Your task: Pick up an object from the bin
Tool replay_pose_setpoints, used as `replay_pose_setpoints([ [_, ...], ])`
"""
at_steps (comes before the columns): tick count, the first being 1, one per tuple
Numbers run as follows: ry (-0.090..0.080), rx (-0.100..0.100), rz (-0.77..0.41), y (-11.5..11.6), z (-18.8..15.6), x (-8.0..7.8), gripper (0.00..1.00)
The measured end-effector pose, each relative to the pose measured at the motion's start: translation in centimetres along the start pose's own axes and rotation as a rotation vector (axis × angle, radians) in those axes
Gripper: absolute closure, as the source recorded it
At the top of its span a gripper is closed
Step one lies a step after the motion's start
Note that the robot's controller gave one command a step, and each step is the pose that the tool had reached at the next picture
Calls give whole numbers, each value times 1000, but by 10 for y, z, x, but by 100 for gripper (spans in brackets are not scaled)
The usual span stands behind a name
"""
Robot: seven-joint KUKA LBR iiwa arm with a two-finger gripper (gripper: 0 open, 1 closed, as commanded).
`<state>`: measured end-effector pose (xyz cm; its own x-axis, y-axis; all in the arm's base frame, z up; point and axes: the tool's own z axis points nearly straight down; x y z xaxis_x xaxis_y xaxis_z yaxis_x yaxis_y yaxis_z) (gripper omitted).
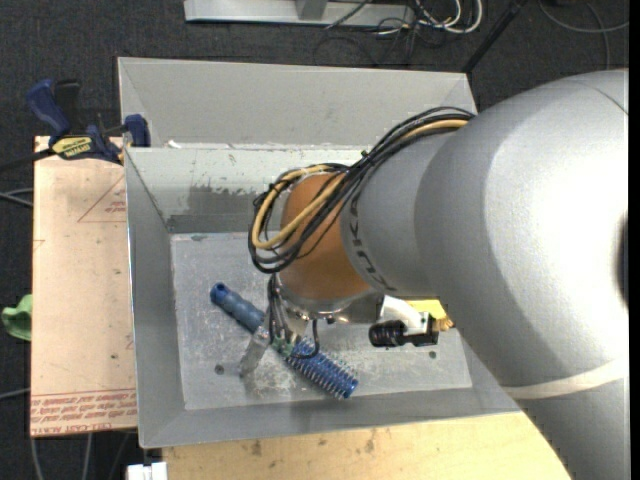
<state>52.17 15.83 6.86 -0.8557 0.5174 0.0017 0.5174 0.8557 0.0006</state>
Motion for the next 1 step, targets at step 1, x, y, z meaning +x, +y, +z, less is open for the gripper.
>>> replay_pose_setpoints([
  [1, 0, -1, 0, 0, 0, 0, 100],
])
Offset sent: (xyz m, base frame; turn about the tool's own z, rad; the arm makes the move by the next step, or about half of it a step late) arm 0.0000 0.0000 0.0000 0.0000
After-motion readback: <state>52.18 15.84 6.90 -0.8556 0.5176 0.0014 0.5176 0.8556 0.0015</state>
